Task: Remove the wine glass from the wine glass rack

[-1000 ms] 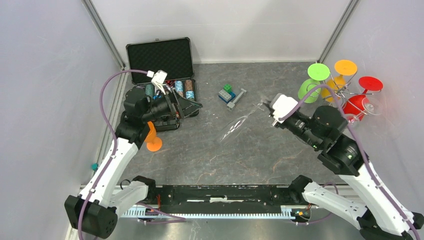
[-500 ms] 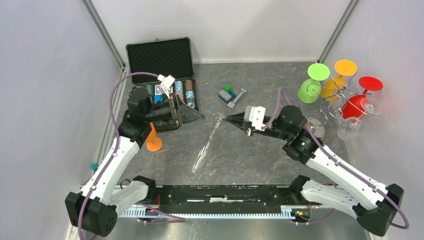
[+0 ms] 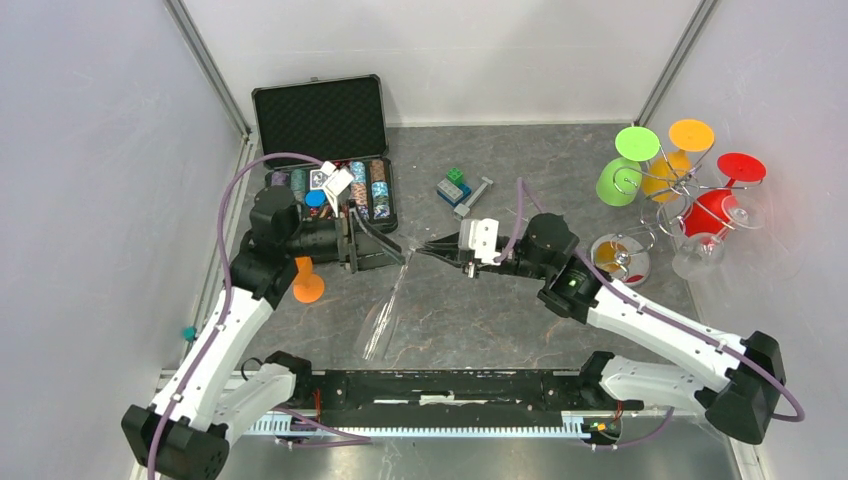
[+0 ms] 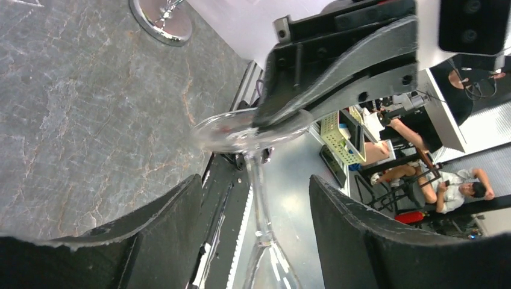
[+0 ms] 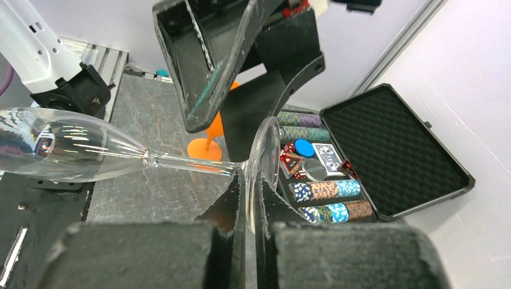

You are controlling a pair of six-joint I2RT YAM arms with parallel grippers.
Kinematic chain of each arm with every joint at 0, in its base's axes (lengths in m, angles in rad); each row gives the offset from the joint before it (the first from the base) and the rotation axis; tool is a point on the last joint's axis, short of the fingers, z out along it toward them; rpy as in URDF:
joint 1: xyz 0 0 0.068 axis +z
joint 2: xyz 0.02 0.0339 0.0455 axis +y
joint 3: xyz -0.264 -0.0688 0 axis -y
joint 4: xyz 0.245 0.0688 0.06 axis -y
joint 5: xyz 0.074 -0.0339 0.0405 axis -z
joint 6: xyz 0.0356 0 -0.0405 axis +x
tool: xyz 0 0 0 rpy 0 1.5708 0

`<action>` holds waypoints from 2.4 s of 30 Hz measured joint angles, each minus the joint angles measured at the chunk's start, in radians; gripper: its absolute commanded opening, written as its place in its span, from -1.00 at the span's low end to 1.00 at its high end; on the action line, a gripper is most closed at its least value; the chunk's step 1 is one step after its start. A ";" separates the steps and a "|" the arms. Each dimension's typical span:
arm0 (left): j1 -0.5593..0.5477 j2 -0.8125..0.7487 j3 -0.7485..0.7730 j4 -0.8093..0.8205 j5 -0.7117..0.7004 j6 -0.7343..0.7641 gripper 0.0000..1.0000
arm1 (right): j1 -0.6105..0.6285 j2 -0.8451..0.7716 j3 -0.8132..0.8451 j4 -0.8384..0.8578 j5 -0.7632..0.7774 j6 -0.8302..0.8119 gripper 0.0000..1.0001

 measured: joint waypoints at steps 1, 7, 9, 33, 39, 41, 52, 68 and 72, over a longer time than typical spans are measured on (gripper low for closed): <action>0.000 -0.012 0.000 -0.006 0.003 0.007 0.32 | 0.003 0.009 0.000 0.001 0.005 -0.006 -1.00; -0.025 -0.026 0.000 -0.034 0.048 0.039 0.15 | 0.055 0.055 0.002 0.002 0.013 -0.048 -1.00; -0.031 -0.024 0.000 -0.076 0.051 0.069 0.15 | 0.066 0.056 0.002 0.005 0.024 -0.061 -1.00; -0.079 0.009 0.028 -0.235 0.005 0.183 -0.08 | 0.100 0.063 -0.001 0.117 0.181 -0.147 -1.00; -0.079 0.014 0.052 -0.269 -0.027 0.204 -0.08 | 0.100 0.064 -0.001 0.078 0.180 -0.177 -1.00; -0.079 0.015 0.057 -0.272 -0.031 0.209 -0.13 | 0.100 0.064 -0.001 0.072 0.178 -0.184 -1.00; -0.079 0.026 0.058 -0.292 -0.050 0.232 -0.96 | 0.101 0.070 -0.001 0.075 0.156 -0.169 0.02; 0.112 0.082 0.090 -0.146 -0.566 -0.054 -0.96 | 0.105 0.032 -0.067 0.136 0.618 0.168 0.49; 0.126 0.051 0.068 -0.023 -0.742 -0.188 -0.96 | 0.105 0.016 -0.093 0.187 0.631 0.435 0.48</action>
